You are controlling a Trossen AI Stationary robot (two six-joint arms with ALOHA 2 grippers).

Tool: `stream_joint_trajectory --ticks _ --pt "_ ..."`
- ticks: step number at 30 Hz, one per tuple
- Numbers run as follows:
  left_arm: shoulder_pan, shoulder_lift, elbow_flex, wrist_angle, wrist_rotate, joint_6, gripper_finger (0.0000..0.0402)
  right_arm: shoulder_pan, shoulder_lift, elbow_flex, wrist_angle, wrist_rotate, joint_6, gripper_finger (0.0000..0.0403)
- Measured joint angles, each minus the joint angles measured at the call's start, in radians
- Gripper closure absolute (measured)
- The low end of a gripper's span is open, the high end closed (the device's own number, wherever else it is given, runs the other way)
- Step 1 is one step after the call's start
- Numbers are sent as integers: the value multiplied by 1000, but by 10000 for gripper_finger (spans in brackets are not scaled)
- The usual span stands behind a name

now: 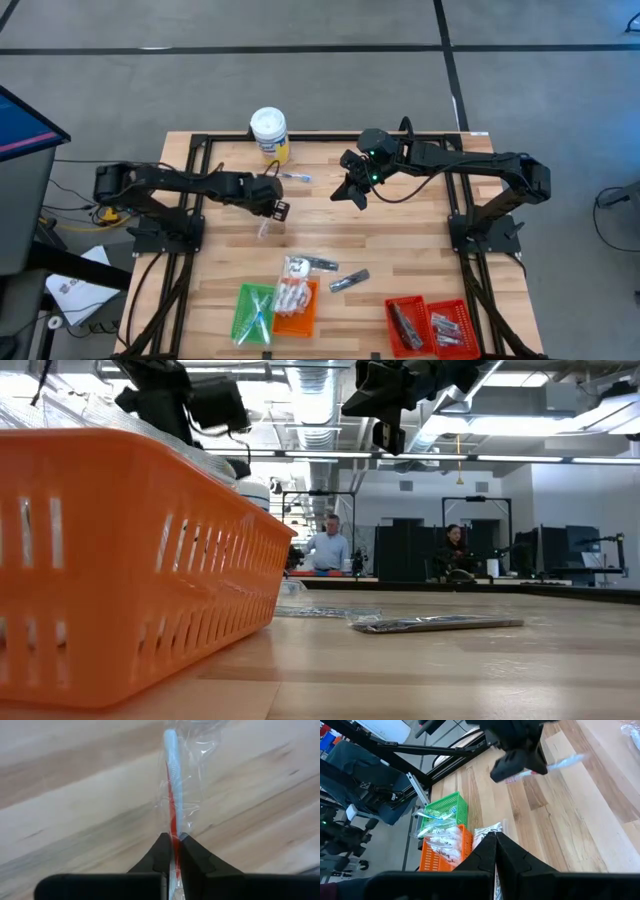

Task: Pick & Place Travel size toiletries
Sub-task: Put the orange toothbrush into the green basket

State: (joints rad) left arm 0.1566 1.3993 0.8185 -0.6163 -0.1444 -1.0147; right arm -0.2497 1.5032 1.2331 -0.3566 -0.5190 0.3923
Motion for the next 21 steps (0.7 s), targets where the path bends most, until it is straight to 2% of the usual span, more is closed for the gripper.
stream_joint_trajectory --ticks 8,15,18,21 --pt "0 -117 1 30 -91 -32 393 0 0 0 7 0 10 403" --pt "0 -209 2 159 -154 -33 393 -2 0 0 83 -11 87 400" --pt "0 -235 2 230 -175 -32 393 -2 0 0 119 -15 132 376" --pt "0 -254 2 316 -184 -10 393 -3 0 0 157 -38 174 334"
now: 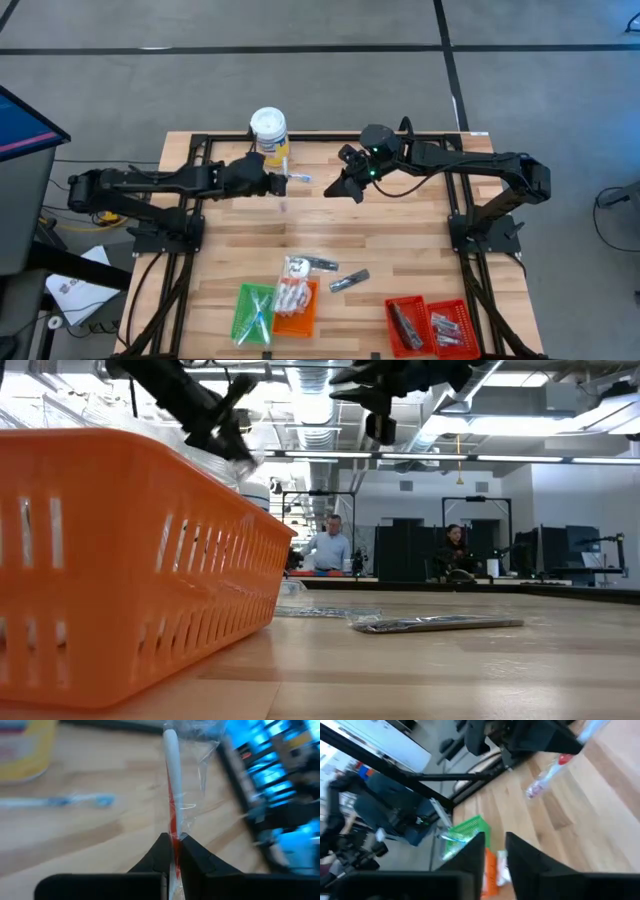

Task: Pick & Place Travel size toiletries
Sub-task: Put the orange toothbrush into the green basket

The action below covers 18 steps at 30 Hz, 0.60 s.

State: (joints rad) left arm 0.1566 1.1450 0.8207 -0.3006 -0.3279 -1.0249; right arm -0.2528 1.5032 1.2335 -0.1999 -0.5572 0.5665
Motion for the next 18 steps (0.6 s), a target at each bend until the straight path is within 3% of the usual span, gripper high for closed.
stream_joint_trajectory --ticks 10,18 --pt "-7 -14 0 322 5 102 394 -6 0 0 205 -69 145 181" --pt "-45 -13 0 407 47 158 394 -39 0 1 268 -75 228 148"
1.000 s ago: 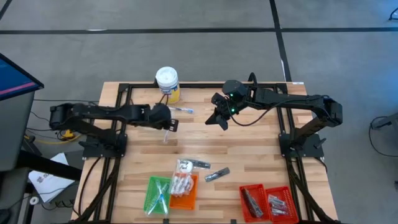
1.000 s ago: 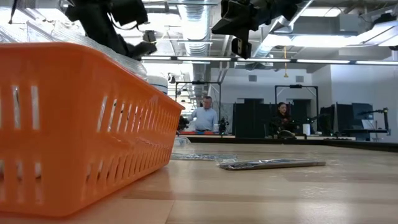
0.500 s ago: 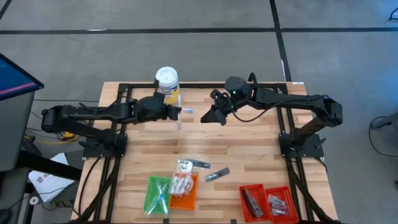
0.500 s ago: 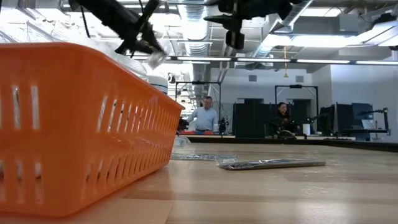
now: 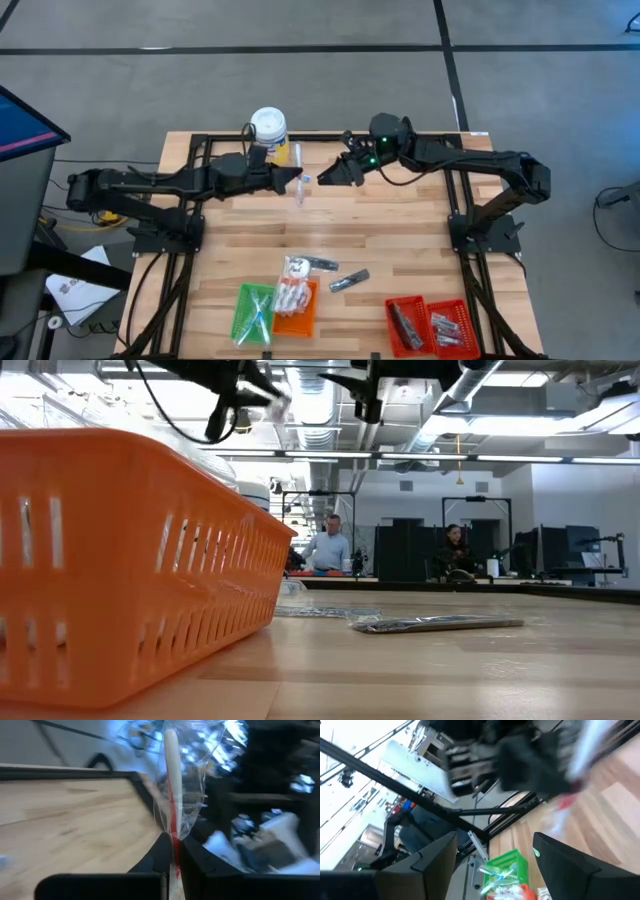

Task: Pick & Place Travel size toiletries
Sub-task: Put the orange toothbrush into the green basket

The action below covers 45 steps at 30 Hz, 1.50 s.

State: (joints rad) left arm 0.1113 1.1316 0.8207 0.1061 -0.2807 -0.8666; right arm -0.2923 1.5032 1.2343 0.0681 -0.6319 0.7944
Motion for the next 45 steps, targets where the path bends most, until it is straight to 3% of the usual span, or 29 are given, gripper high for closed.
stream_joint_trajectory --ticks 6,13,25,32,45 --pt "-36 0 0 119 25 14 394 -16 0 0 15 51 -10 148" --pt "-42 0 0 223 25 14 394 -1 2 0 180 91 -16 148" --pt "-42 0 0 273 52 21 394 11 25 -2 217 214 -38 148" --pt "-42 0 0 275 78 21 394 12 24 11 267 205 -53 148" --pt "-42 1 2 275 96 23 394 36 109 119 200 175 -66 148"
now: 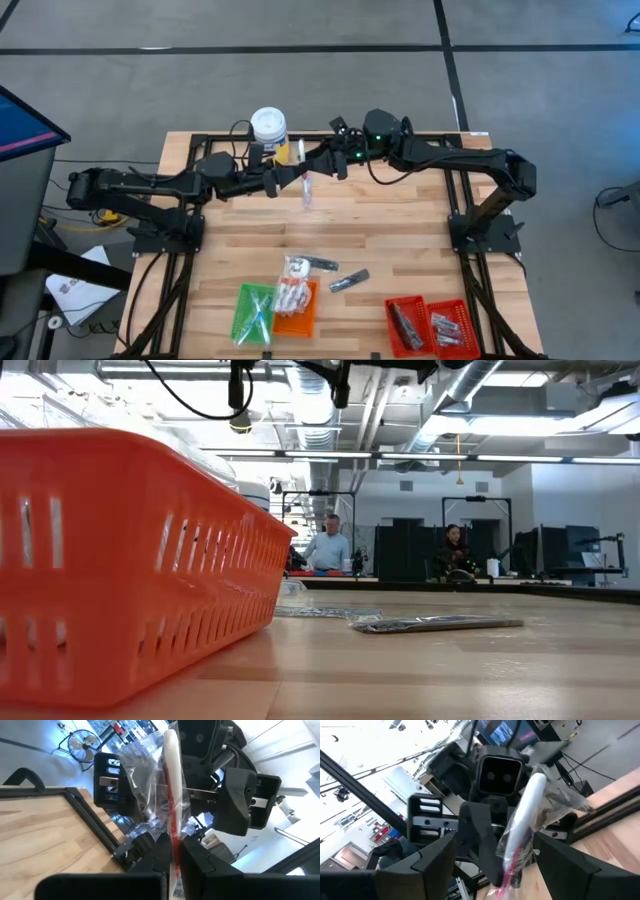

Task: Pick & Place Travel size toiletries
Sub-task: Put the orange toothbrush into the green basket

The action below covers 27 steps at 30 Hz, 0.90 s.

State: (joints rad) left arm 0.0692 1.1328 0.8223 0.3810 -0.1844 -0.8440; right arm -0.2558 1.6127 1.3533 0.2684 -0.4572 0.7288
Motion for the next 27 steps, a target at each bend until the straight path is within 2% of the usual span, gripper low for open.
stream_joint_trajectory --ticks 5,9,13,23,25,27 --pt "0 0 0 2 0 4 394 -1 -2 2 -1 10 -3 151" --pt "0 0 0 2 0 9 393 -2 -2 2 -14 10 -3 175" --pt "0 0 0 1 0 10 393 0 -2 2 -32 9 -3 224" --pt "-1 0 0 1 2 16 392 -9 -2 2 -33 -13 -22 377" --pt "-2 -1 0 3 12 17 392 -9 -2 2 -32 -17 -25 390" --pt "-2 -1 0 2 16 15 391 -9 -2 2 -33 -20 -25 386"
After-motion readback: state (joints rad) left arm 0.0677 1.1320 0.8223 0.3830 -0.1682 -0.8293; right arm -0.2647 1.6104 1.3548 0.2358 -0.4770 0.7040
